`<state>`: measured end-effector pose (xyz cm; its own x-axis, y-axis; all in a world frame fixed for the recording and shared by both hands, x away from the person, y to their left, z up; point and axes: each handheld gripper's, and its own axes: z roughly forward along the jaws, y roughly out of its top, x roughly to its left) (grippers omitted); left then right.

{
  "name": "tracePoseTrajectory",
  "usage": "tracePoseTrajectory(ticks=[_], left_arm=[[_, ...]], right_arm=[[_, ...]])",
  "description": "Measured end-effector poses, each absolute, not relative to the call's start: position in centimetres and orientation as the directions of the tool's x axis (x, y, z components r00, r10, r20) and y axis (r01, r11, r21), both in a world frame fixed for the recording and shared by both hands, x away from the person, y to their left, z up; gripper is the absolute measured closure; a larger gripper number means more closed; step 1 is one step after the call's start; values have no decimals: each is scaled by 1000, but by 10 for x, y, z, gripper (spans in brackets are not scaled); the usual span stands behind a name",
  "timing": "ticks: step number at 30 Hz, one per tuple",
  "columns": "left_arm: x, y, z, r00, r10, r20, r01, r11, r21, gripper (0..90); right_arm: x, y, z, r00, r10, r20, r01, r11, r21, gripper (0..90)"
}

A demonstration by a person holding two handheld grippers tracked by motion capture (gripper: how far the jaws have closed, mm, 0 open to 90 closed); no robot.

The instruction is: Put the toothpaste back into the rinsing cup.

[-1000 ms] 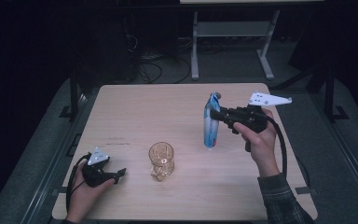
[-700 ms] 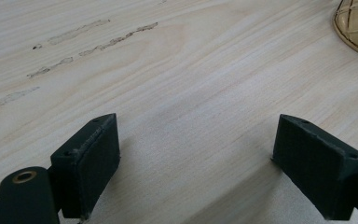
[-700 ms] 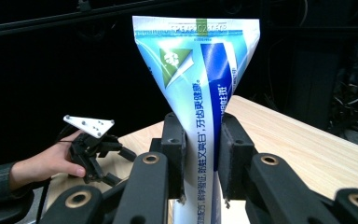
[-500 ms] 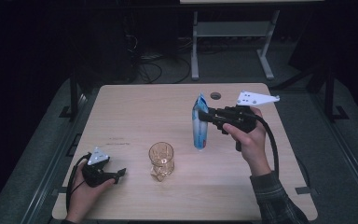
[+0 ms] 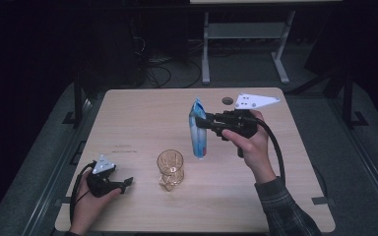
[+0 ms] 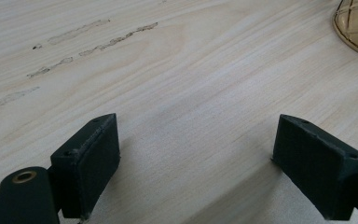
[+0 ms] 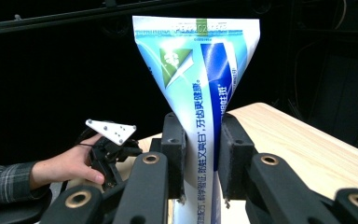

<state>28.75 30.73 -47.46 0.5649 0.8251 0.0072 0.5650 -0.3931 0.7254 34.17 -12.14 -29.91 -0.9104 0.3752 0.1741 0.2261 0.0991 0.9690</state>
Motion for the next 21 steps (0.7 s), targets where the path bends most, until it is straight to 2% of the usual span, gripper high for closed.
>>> tracePoseTrajectory(ticks=[21], left_arm=[[287,307,-475,566,824,7,565,-394,725,137]], right_arm=[[345,-87,-295,-933,320,167,209,102,973,742]])
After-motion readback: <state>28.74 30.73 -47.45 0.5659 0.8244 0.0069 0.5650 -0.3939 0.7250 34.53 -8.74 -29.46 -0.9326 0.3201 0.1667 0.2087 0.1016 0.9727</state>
